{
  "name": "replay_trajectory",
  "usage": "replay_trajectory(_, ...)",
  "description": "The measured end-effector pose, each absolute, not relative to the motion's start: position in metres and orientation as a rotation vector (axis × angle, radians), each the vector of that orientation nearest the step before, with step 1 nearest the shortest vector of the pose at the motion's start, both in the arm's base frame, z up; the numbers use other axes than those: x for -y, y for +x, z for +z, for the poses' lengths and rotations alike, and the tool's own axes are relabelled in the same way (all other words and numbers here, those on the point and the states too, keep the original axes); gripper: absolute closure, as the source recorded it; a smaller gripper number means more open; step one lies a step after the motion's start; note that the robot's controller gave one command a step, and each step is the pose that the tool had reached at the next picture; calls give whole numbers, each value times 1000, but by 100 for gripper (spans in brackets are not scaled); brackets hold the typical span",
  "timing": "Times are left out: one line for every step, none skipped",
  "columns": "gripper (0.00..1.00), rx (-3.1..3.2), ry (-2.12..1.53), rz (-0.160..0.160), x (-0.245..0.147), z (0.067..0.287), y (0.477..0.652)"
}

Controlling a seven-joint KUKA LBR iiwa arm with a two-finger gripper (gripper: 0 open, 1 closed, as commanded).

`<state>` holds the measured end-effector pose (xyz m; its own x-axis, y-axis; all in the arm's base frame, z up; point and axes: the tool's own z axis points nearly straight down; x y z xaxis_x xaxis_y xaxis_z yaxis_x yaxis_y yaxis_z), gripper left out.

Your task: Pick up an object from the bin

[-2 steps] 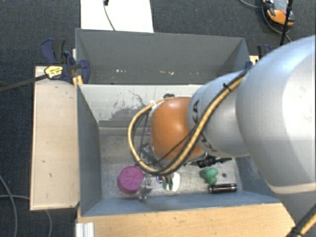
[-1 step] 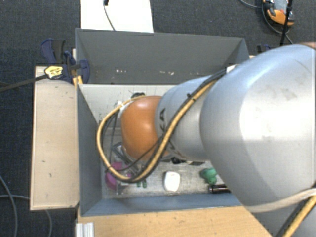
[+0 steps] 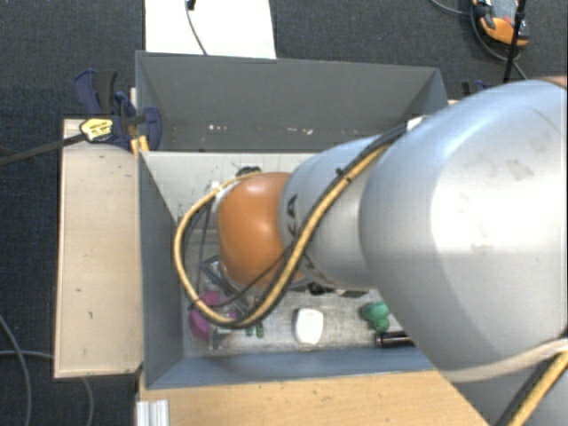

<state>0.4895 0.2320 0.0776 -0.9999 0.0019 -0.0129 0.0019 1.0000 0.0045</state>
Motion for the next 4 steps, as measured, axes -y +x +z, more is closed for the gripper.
replay_trajectory(100, -3125, -334, 0, -243, 77, 511)
replay_trajectory(100, -3109, -469, -3, -246, 76, 520)
replay_trajectory(100, -3062, -698, 1, -240, 106, 509)
replay_trajectory(100, -3079, -635, 1, -241, 115, 506)
